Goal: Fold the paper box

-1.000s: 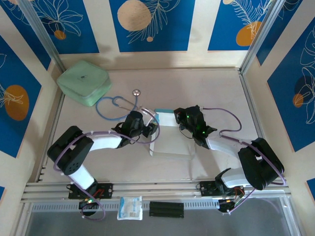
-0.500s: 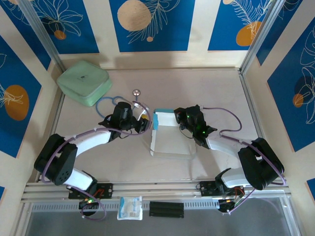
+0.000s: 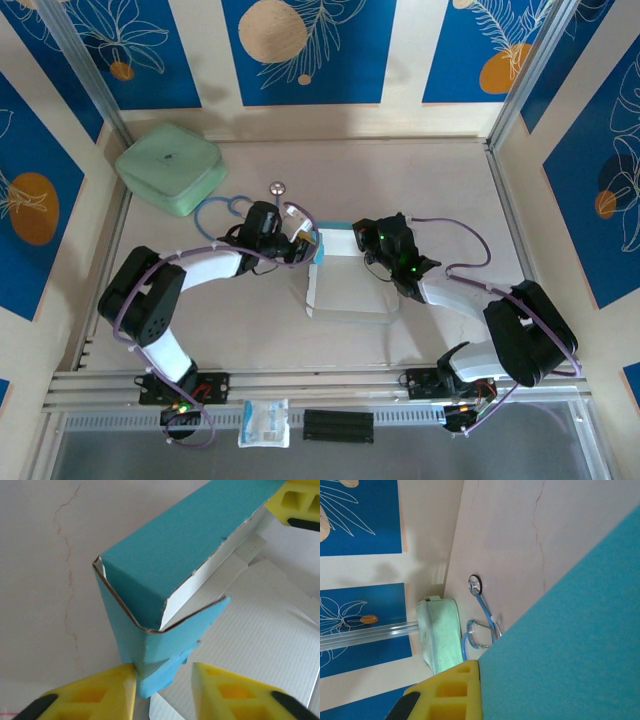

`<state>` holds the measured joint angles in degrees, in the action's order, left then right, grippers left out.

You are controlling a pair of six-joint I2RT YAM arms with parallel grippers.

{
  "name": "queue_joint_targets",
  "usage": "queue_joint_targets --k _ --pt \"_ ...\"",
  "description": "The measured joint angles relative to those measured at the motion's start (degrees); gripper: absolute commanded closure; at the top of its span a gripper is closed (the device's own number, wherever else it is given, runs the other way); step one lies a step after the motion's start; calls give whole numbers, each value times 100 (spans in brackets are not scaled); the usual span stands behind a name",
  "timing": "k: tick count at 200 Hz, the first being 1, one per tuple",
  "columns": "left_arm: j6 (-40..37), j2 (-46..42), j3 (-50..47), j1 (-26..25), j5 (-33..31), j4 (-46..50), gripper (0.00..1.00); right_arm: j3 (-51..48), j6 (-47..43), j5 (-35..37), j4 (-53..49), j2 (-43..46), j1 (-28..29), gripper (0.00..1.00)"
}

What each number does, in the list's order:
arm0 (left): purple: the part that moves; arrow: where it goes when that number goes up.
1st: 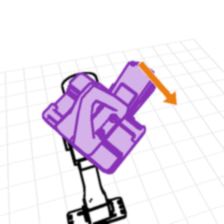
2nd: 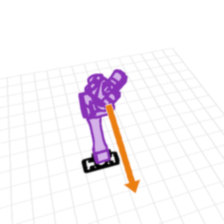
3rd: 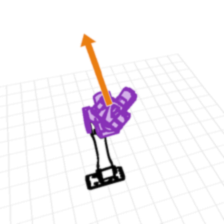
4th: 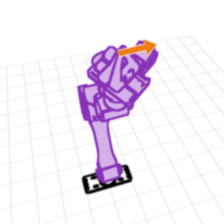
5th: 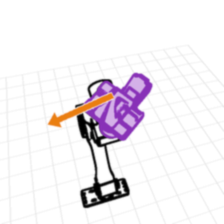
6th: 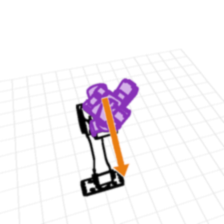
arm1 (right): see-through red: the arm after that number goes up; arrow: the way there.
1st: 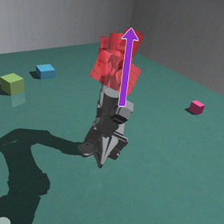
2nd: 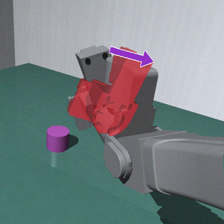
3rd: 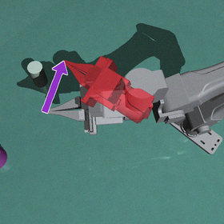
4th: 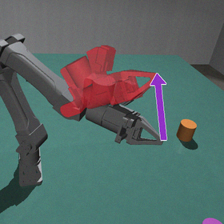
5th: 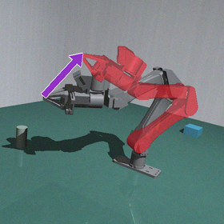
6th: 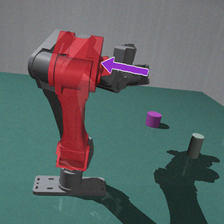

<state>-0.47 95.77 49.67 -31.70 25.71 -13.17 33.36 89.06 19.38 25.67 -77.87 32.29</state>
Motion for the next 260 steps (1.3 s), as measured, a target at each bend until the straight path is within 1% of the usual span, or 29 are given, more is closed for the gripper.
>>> queue_joint_targets --k 23,41,70,92,133,153,178,204,223,260 --pt "-11 0 2 72 92 -15 69 0 -17 -2 -2 9 7 100" --pt "-157 11 74 179 302 44 69 0 -57 -2 -17 20 11 100" --pt "-225 166 313 258 579 39 76 0 -66 17 -39 48 11 100" --pt "-201 286 380 258 651 -7 80 0 -79 74 -59 52 9 100" --pt "-153 348 428 214 658 -50 83 0 -90 157 -122 96 9 100" --pt "-107 348 428 125 455 -87 82 0 -98 188 -125 96 9 100" --pt "-39 348 439 -94 -11 -155 82 0 -101 278 -129 96 4 100" --pt "83 356 439 -275 -468 -273 86 0 -101 367 -151 107 -7 100" --pt "186 385 439 -363 -719 -372 91 2 -103 466 -175 129 -7 100" --pt "387 466 516 -470 -1047 -446 91 28 -103 614 -208 133 -7 100"
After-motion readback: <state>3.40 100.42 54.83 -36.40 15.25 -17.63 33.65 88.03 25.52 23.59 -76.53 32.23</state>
